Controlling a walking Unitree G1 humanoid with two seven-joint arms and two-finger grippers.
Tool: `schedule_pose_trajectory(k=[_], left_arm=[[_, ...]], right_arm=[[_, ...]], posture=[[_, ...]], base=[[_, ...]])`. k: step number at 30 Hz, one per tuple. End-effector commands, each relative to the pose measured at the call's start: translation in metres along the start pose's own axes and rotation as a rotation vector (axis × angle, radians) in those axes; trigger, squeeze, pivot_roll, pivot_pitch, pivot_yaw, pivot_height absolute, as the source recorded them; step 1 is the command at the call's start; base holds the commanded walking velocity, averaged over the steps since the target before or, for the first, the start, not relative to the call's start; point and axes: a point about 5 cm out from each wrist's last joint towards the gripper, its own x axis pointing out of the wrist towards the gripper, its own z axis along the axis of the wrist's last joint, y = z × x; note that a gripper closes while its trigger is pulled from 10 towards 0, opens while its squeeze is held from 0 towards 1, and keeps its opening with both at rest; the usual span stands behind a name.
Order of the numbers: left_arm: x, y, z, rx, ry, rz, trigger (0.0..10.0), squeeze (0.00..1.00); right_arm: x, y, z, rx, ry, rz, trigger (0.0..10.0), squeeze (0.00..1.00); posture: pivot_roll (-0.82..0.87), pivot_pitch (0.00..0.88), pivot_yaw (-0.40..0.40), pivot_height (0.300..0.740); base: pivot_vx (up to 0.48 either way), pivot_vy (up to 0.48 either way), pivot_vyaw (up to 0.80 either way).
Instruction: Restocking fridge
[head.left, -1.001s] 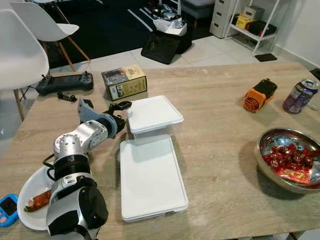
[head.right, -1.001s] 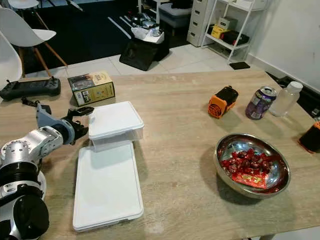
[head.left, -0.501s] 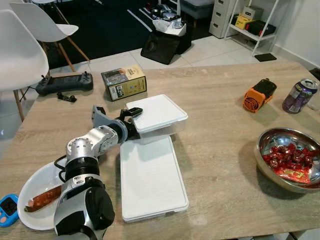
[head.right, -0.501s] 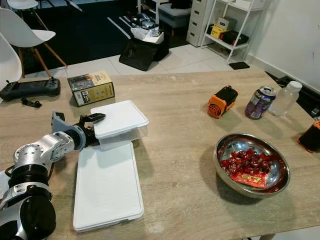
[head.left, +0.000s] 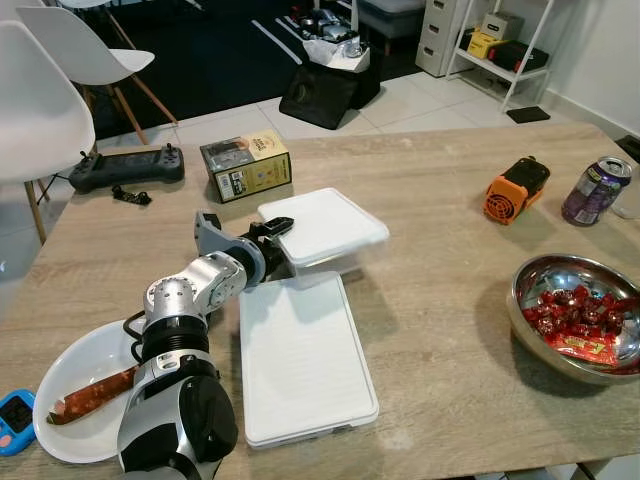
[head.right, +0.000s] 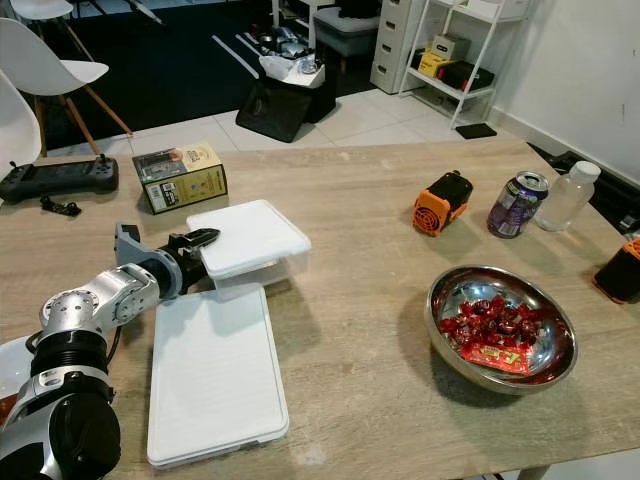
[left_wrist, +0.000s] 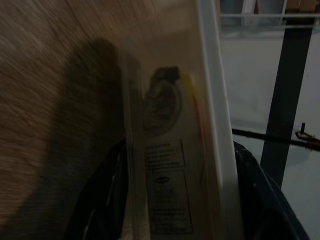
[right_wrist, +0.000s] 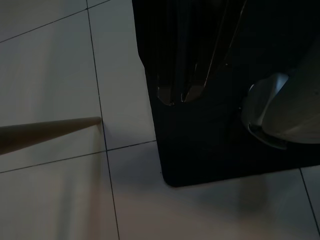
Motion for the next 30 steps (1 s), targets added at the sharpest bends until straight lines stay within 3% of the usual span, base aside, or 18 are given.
schedule_pose_trajectory(k=[1, 11, 12, 13, 23, 25, 30], left_arm=[[0.001, 0.009, -0.005, 0.012, 0.019, 0.048, 0.0, 0.00], [-0.002, -0.003, 0.001, 0.064, -0.027, -0.044, 0.0, 0.00], [-0.003, -0.006, 0.004, 0.073, -0.039, -0.066, 2.8, 0.00], [-0.009, -0.015, 0.010, 0.148, -0.079, -0.117, 10.0, 0.00], [-0.032, -0.040, 0.025, 0.315, -0.140, -0.264, 10.0, 0.00], [-0.047, -0.061, 0.019, 0.435, -0.126, -0.360, 10.0, 0.00], [-0.054, -0.072, 0.011, 0.539, -0.116, -0.404, 10.0, 0.00]], right_arm=[[-0.002, 0.002, -0.006, 0.004, 0.018, 0.006, 10.0, 0.00], [-0.001, 0.005, -0.006, 0.006, 0.019, 0.012, 10.0, 0.00], [-0.001, 0.005, -0.005, 0.006, 0.018, 0.012, 10.0, 0.00], [-0.001, 0.006, -0.004, 0.007, 0.016, 0.013, 10.0, 0.00], [-0.001, 0.006, -0.004, 0.009, 0.017, 0.011, 10.0, 0.00], [-0.001, 0.005, -0.005, 0.010, 0.018, 0.011, 10.0, 0.00], [-0.001, 0.006, -0.004, 0.011, 0.016, 0.012, 10.0, 0.00]], posture=[[-0.04, 0.120, -0.008, 0.740], [-0.04, 0.119, -0.013, 0.740], [-0.04, 0.118, -0.014, 0.740], [-0.04, 0.119, -0.014, 0.740], [-0.03, 0.119, -0.015, 0.740], [-0.03, 0.117, -0.017, 0.740], [-0.02, 0.115, -0.018, 0.740]], base=[[0.000, 0.000, 0.00], [0.000, 0.000, 0.00], [0.000, 0.000, 0.00], [0.000, 0.000, 0.00], [0.000, 0.000, 0.00], [0.000, 0.000, 0.00], [0.000, 0.000, 0.00]])
